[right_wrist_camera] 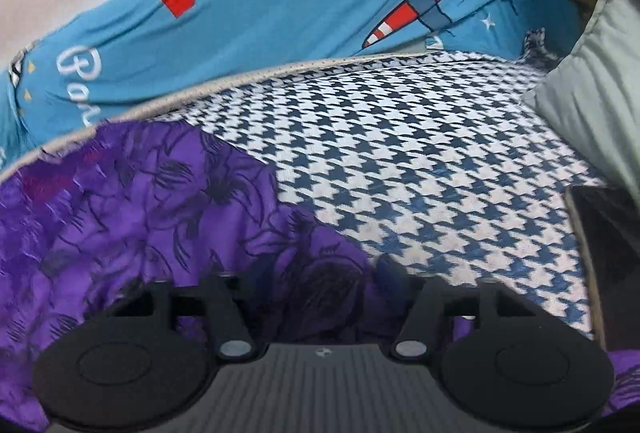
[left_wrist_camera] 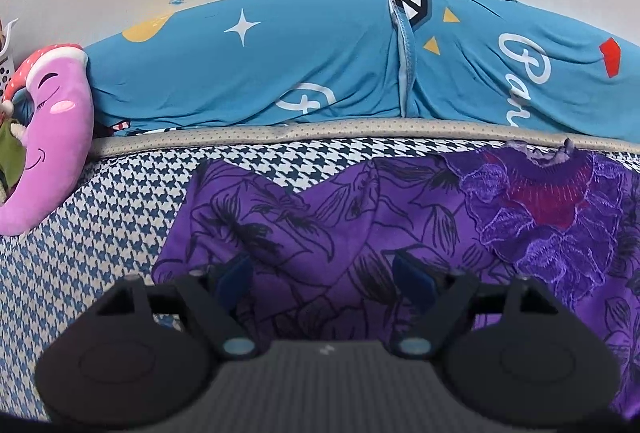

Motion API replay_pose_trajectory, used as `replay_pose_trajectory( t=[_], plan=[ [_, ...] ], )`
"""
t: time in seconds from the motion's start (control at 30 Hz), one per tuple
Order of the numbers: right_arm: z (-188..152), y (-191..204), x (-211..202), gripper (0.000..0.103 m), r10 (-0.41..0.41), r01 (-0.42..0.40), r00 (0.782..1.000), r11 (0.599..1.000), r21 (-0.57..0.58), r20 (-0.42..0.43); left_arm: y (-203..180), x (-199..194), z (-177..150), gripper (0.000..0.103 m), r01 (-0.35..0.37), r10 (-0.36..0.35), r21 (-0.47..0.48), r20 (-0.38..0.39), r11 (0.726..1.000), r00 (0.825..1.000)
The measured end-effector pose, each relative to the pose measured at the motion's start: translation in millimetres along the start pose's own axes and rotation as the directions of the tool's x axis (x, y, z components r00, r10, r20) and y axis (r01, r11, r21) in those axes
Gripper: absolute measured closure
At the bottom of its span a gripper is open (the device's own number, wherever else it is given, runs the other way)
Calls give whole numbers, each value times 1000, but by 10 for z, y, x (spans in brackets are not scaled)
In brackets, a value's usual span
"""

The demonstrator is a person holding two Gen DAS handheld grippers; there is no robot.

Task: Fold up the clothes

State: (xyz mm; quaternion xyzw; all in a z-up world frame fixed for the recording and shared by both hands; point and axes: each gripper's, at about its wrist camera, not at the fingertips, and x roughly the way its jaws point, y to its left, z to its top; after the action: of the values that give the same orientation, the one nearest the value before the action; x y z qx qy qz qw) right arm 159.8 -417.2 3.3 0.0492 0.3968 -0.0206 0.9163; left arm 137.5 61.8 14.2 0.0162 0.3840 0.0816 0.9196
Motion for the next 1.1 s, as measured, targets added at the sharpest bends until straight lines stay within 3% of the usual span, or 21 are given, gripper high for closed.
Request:
replay_pose_trajectory(
  t=[0.03, 0.07, 0.1, 0.2, 0.37, 0.43, 0.6, 0.67, 0.73, 0.8, 0.9, 1.1],
  plan=[
    [-7, 2, -7, 72, -7, 7, 1000, 1000, -1, 2, -7, 0, -1, 23, 1, -1, 2, 0, 1000, 1000],
    [-13, 5, -13, 89, -13, 13, 1000, 1000, -2, 5, -16, 0, -3, 23, 2, -2, 5, -1, 1000, 1000],
    [-10, -5, -29, 94, -6, 6, 1000, 1000, 11, 7, -25, 1, -6, 23, 3, -3, 8, -2, 1000, 1000],
    [15, -28, -129, 97, 3, -5, 999, 998, 56, 33, -51, 1, -15, 23, 5, -4, 16, -4, 1000, 1000],
    [115, -153, -473, 98, -151, 122, 973, 978, 167, 172, -26, -28, -14, 23, 2, -2, 15, 3, 1000, 1000],
    [130, -229, -512, 98, -217, 178, 958, 963, 204, 186, 7, -36, -12, 23, 1, -1, 7, 5, 1000, 1000],
    [81, -250, -321, 98, -319, 297, 945, 930, 218, 75, 219, -45, 29, 23, 1, -1, -45, 19, 999, 1000],
    [99, -205, -321, 98, -331, 309, 941, 925, 221, 67, 333, -48, 59, 22, 14, -11, -76, 31, 997, 999],
    [125, -173, -341, 96, -337, 314, 939, 921, 229, 68, 429, -46, 92, 16, 18, -13, -97, 51, 995, 999],
    [157, -144, -413, 88, -343, 311, 933, 919, 241, 104, 516, -36, 125, 13, 16, -9, -114, 67, 993, 998],
    [203, -46, -502, 84, -340, 297, 926, 923, 245, 161, 640, 24, 150, 12, 11, -3, -141, 59, 990, 998],
    [301, 277, -552, 84, -217, 169, 950, 962, 215, 225, 915, 146, 189, 7, 9, -5, -226, 20, 974, 1000]
  ],
)
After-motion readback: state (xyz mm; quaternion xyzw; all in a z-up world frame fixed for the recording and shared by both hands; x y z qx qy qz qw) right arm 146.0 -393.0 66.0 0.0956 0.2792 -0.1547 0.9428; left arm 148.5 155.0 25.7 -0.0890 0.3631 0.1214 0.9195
